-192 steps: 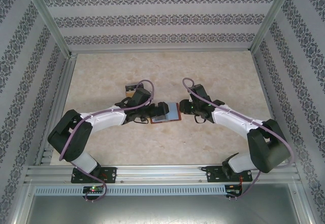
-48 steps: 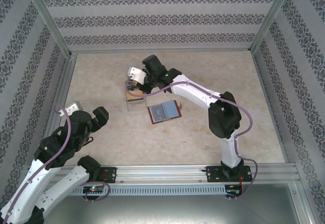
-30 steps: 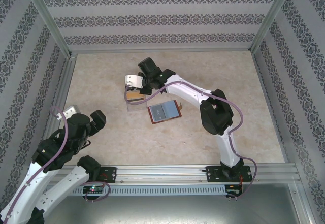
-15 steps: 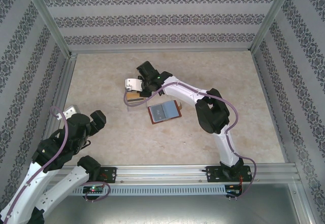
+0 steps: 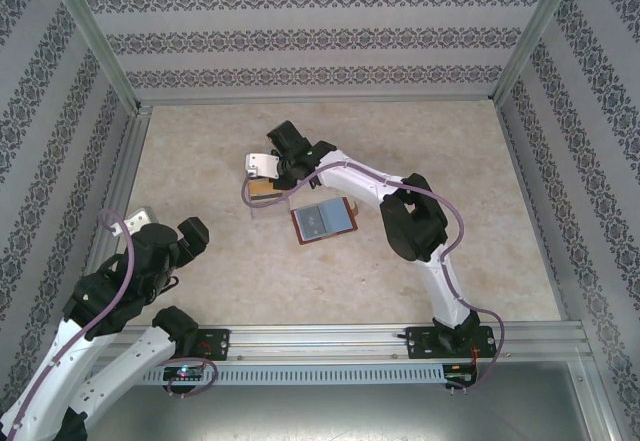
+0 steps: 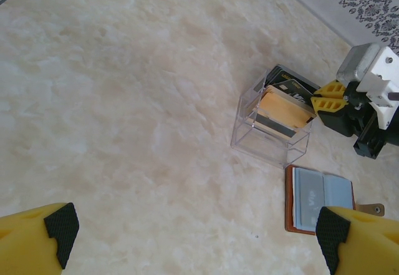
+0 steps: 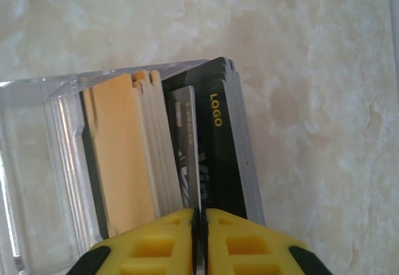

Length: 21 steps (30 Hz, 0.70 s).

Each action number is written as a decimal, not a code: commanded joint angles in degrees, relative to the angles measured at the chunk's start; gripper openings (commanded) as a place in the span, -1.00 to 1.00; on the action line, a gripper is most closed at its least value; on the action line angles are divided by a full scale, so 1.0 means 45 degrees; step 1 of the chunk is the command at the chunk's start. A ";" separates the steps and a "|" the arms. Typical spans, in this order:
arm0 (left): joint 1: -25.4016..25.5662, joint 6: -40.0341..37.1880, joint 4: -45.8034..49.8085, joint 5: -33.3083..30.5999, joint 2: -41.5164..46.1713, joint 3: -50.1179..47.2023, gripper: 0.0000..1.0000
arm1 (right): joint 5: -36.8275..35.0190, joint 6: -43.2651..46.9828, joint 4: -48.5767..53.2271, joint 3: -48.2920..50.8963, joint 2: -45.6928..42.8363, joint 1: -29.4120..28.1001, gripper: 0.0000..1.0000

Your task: Take the credit cards out of the card holder

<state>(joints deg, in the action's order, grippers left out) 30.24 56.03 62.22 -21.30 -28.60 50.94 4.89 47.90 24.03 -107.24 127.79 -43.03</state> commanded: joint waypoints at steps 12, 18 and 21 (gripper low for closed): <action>-0.0157 0.0008 0.0142 -0.0071 0.0056 -0.0248 0.99 | -0.0832 -0.1109 -0.0830 -0.0719 0.0126 -0.0216 -0.58; -0.0157 -0.0049 -0.0092 0.0112 0.0047 -0.0365 0.99 | -0.0646 -0.1974 -0.0894 -0.0760 -0.0229 0.0015 -0.48; -0.0157 -0.0163 -0.0295 0.0276 -0.0026 -0.0450 0.99 | -0.0713 -0.2552 -0.1017 -0.0544 -0.0528 0.0105 -0.41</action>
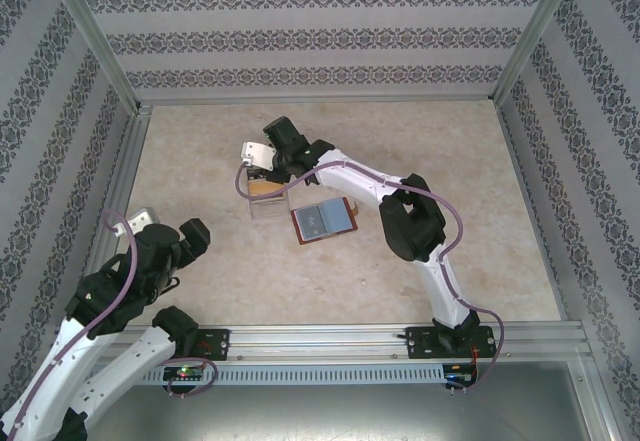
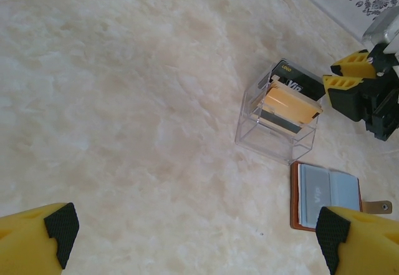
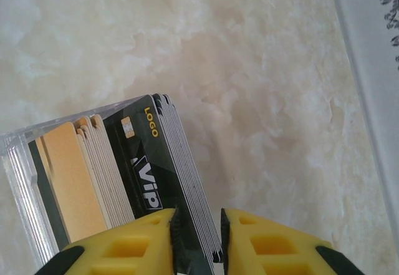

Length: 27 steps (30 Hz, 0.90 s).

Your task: Take the credit cards out of the card holder

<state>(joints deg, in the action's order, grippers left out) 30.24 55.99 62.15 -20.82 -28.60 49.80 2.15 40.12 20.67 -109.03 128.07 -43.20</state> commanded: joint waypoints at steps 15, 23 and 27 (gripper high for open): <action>-0.0152 -0.1177 -0.2263 0.1865 -0.1329 -0.0519 0.99 | -0.0979 -0.8175 -0.1769 0.3349 -0.4326 0.1325 0.11; -0.0174 -0.1645 -0.3171 0.2316 -0.1841 -0.0761 0.99 | -0.1029 -1.1969 -0.2310 0.5417 -0.6267 0.2231 0.97; -0.0165 -0.2024 -0.3599 0.2477 -0.1983 -0.0797 0.99 | -0.0227 -1.4752 -0.1945 0.5857 -0.6701 0.3043 0.96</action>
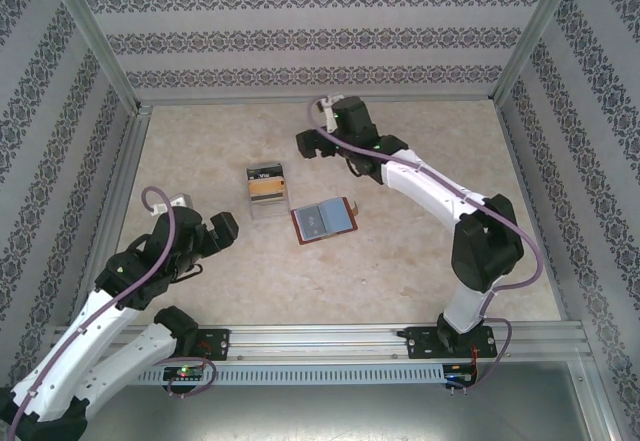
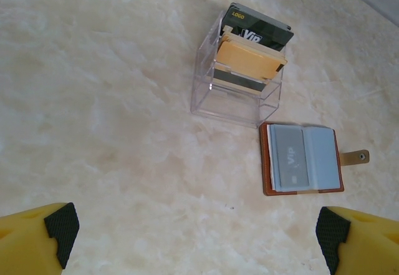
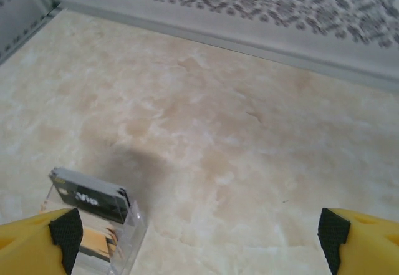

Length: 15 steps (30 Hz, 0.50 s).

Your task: Take the credit cards out of the card holder

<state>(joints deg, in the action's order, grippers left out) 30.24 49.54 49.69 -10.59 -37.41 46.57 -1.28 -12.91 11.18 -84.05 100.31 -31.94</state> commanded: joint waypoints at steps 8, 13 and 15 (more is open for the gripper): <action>-0.0172 -0.0813 -0.1666 0.1061 -0.0850 -0.0206 0.99 | 0.3876 -0.5182 -0.0756 0.1798 -0.0777 0.2107 0.97; -0.0161 -0.0576 -0.2837 0.2295 -0.1781 -0.0460 0.99 | 0.3981 -0.5077 -0.0512 0.2991 -0.1359 0.2113 0.96; -0.0162 -0.0229 -0.3414 0.2658 -0.2196 -0.0656 0.99 | 0.3959 -0.4957 -0.0434 0.3746 -0.1710 0.2097 0.96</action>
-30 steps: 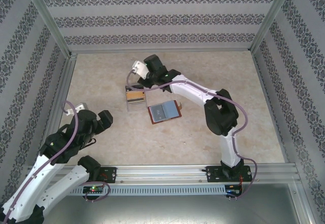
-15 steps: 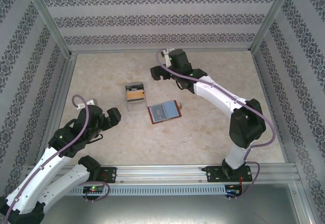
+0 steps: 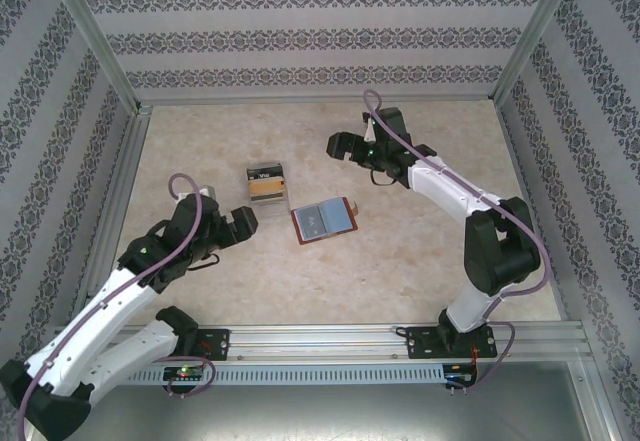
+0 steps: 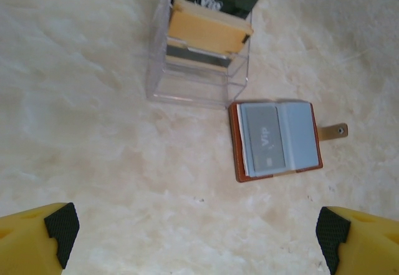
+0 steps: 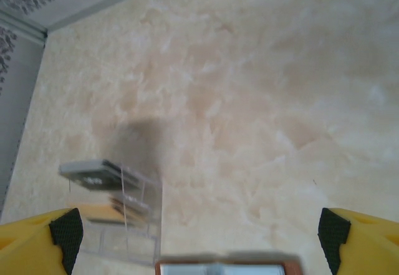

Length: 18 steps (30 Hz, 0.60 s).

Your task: Take the credit cards out of the card holder

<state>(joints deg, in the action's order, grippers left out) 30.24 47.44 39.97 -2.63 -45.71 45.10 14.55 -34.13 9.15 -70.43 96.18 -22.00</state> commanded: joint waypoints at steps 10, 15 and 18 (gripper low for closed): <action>-0.0133 0.1254 -0.3907 0.2347 -0.2897 -0.0963 0.94 | 0.0586 0.0855 0.0318 0.3370 -0.1422 -0.0692 0.87; -0.0058 0.1313 -0.4799 0.2669 -0.4279 -0.0733 0.79 | 0.0307 0.1114 0.0271 0.3728 -0.1138 -0.1080 0.19; 0.0071 0.1316 -0.5200 0.2800 -0.5092 -0.0512 0.68 | 0.0175 0.1284 0.0254 0.3704 -0.0784 -0.1287 -0.03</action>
<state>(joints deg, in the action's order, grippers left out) 30.26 52.82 21.26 8.47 -66.28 41.06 16.03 -29.95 10.81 -53.89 91.33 -26.94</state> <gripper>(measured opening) 0.852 0.508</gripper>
